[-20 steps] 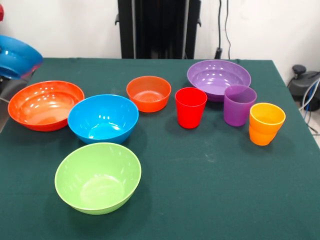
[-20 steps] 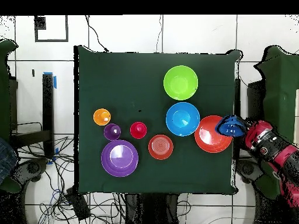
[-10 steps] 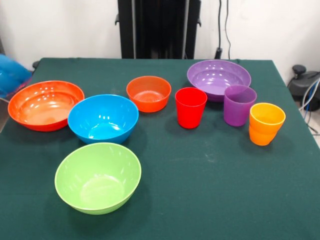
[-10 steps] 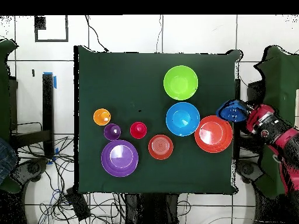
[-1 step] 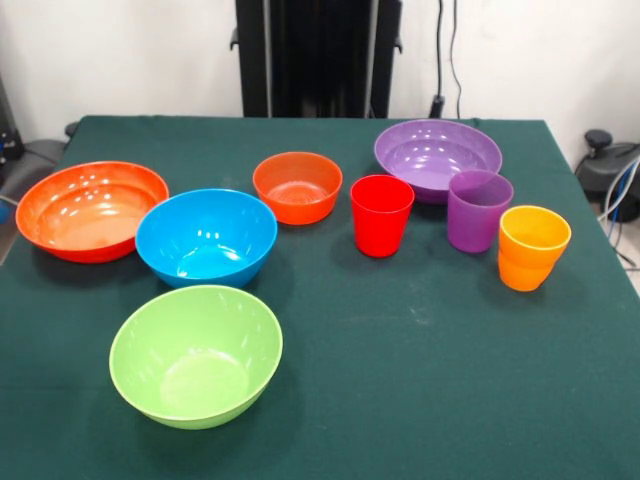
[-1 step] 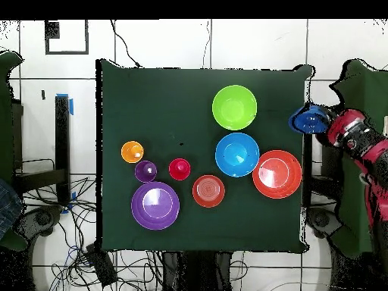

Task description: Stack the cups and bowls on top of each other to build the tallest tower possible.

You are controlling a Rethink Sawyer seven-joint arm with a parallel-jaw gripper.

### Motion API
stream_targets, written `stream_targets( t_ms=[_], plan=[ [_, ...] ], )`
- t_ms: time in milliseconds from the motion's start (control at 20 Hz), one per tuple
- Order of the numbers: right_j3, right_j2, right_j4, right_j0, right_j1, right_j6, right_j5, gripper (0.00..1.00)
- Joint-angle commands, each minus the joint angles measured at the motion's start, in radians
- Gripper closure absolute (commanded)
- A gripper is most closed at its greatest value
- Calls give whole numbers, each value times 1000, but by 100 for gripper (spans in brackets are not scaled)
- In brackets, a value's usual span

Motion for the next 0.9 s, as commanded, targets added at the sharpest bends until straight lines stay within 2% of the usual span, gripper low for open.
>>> stream_targets(
  t_ms=[50,300,450,600,900],
  plan=[
    [-289,-139,36,133,97,-63,152,100],
    [-314,-172,-22,175,108,-80,116,100],
    [-338,-204,-105,198,114,-184,136,100],
    [-319,-239,-142,212,111,-170,84,100],
    [-303,-237,-162,219,96,-146,59,100]
  ],
)
